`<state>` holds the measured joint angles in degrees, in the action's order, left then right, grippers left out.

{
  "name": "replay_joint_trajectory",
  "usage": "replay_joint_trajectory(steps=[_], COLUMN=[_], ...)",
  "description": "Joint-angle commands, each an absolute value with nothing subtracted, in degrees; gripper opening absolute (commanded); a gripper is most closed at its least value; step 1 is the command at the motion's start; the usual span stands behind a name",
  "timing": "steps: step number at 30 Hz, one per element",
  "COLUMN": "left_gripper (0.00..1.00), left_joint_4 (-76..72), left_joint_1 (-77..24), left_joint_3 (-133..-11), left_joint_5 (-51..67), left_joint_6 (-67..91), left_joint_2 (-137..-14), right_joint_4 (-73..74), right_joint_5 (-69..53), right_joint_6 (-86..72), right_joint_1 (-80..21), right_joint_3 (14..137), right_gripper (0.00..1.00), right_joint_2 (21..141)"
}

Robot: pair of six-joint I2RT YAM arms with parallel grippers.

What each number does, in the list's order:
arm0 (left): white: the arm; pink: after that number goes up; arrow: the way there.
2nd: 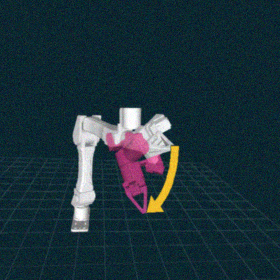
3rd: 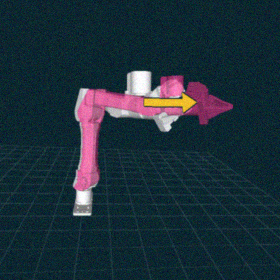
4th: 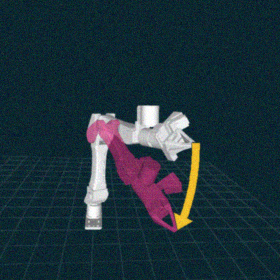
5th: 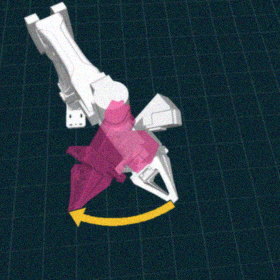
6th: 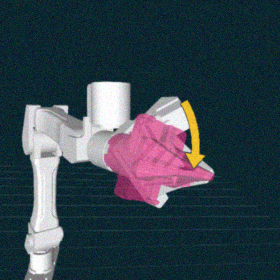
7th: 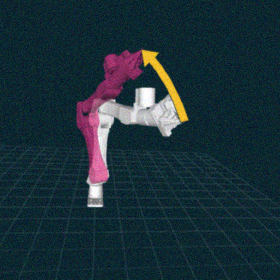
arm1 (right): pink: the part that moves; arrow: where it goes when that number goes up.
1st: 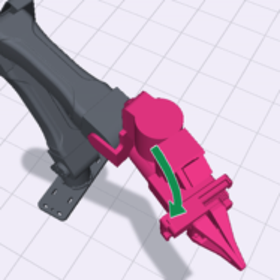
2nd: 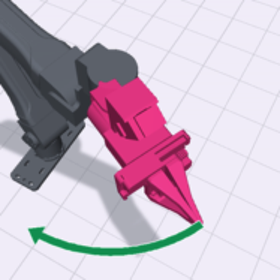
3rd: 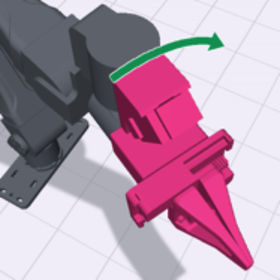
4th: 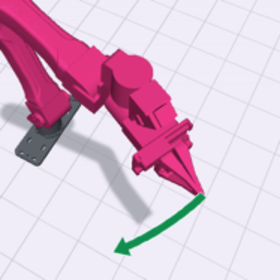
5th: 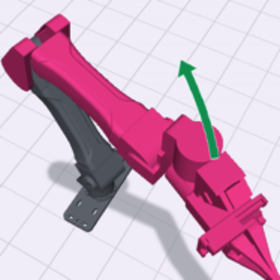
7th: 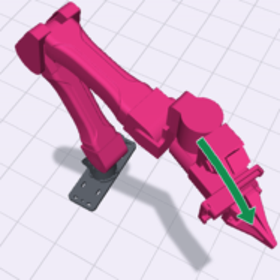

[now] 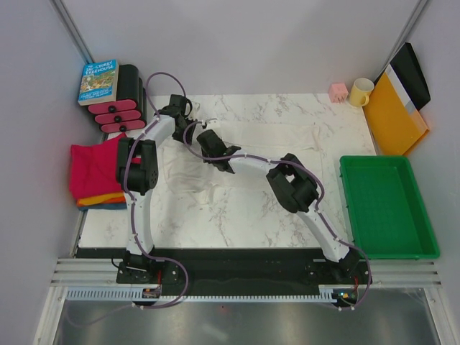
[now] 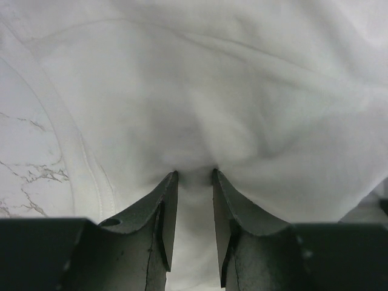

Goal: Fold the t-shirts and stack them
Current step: Fold the flattened tshirt in 1/3 of the way

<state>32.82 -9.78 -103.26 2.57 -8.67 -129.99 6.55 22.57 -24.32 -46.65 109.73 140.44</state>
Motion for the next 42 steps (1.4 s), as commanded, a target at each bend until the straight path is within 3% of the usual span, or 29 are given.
replay_joint_trajectory(steps=[1,8,21,42], left_gripper=[0.36,0.36,0.36,0.36], left_joint_4=[33.66,33.66,33.66,33.57], left_joint_1=[-9.84,-9.84,-9.84,-9.84], left_joint_3=[-102.74,-102.22,-100.28,-100.11], left_joint_5=[3.87,2.9,3.6,3.52], left_joint_6=[-9.67,-9.58,-8.97,-9.67], left_joint_2=[-130.87,-130.61,-128.94,-129.72], right_joint_4=[2.57,2.37,8.52,4.74], right_joint_5=[28.21,26.72,25.75,23.11], right_joint_6=[-17.93,-16.35,-14.15,-16.08], right_joint_1=[-47.2,-47.11,-47.02,-46.5], right_joint_3=[99.77,99.92,118.12,122.25], right_gripper=[0.42,0.43,0.43,0.44], right_joint_2=[133.86,135.43,144.4,145.98])
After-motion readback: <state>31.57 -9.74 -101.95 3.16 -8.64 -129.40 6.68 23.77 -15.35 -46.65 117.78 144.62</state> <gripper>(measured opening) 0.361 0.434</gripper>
